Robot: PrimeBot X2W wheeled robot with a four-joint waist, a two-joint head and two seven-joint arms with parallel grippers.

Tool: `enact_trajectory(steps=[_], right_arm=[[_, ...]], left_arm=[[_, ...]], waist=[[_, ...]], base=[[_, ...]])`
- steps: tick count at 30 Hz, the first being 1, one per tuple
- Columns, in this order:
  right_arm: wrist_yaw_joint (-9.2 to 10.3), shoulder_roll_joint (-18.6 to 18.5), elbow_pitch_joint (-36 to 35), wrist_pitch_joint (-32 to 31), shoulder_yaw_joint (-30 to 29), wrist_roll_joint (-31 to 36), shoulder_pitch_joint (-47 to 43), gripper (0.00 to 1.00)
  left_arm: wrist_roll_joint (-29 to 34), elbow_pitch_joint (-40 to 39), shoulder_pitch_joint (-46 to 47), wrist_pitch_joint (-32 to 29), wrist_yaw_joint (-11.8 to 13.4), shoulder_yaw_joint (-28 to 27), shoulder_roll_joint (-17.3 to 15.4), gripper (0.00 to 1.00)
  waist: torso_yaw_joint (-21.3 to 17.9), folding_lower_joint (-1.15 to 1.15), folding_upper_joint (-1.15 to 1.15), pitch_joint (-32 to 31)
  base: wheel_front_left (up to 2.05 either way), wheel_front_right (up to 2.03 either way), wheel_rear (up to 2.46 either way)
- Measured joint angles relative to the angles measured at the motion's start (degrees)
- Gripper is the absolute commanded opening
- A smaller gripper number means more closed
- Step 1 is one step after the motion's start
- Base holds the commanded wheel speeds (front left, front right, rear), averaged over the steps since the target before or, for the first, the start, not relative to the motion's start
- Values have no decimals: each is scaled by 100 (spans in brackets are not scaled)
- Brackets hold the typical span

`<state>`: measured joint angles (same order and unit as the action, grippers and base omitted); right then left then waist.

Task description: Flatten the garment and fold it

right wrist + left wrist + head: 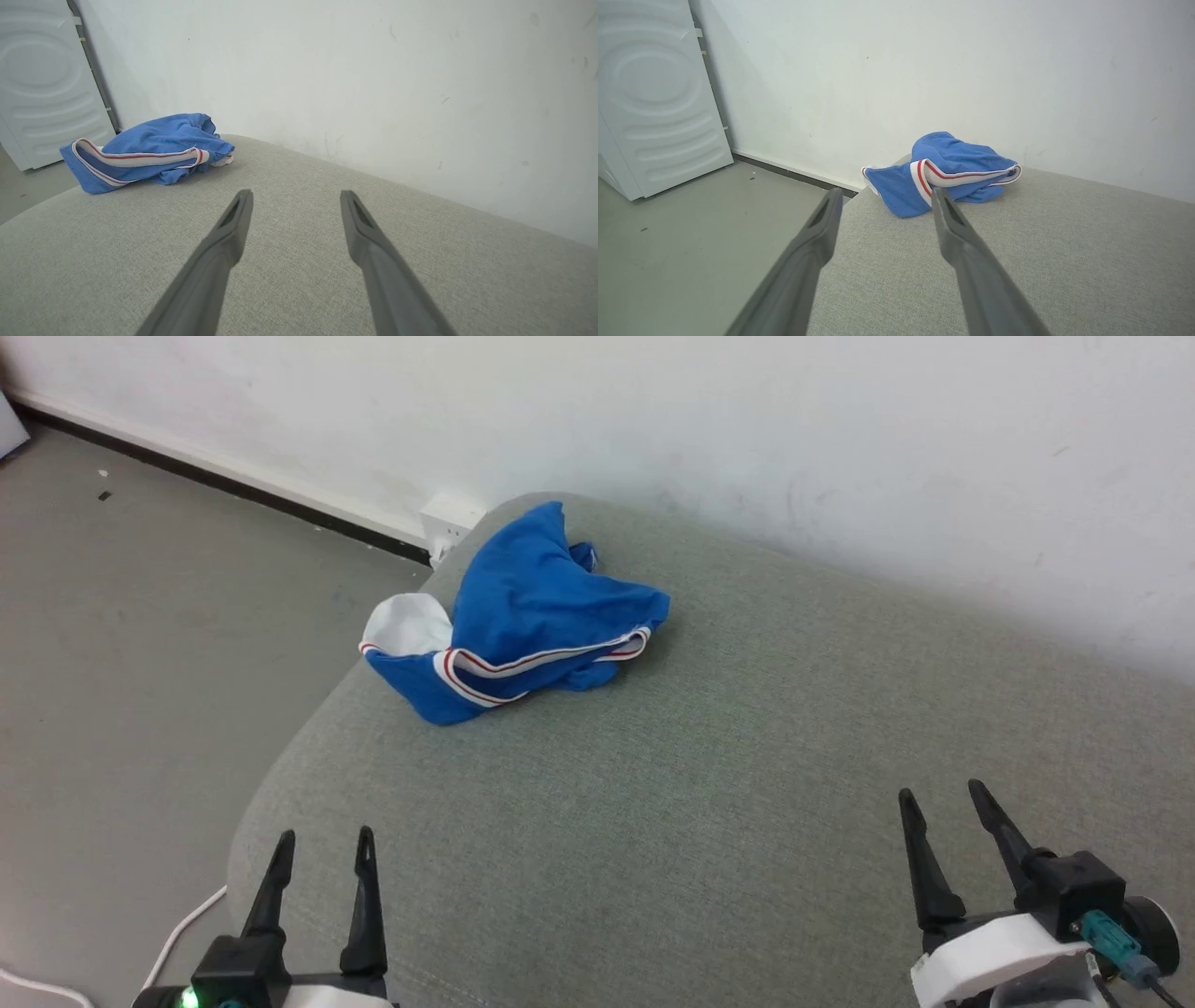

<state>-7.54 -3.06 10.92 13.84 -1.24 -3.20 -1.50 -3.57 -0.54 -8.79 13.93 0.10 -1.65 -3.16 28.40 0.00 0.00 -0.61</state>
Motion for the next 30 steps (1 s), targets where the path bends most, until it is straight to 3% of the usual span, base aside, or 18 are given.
enact_trajectory(steps=[19,26,30], right_arm=[[0,2,53,85,-7,1,-13,100],[0,3,24,86,-11,22,-13,100],[0,4,-31,87,-43,88,-7,100]], left_arm=[[-90,-53,-68,75,1,-8,0,100],[-493,-678,195,80,130,60,0,100],[-515,-980,792,-198,-1,188,-141,100]], waist=[[24,0,0,6],[22,0,0,124],[20,0,0,271]], base=[[0,0,0],[0,0,0],[0,0,0]])
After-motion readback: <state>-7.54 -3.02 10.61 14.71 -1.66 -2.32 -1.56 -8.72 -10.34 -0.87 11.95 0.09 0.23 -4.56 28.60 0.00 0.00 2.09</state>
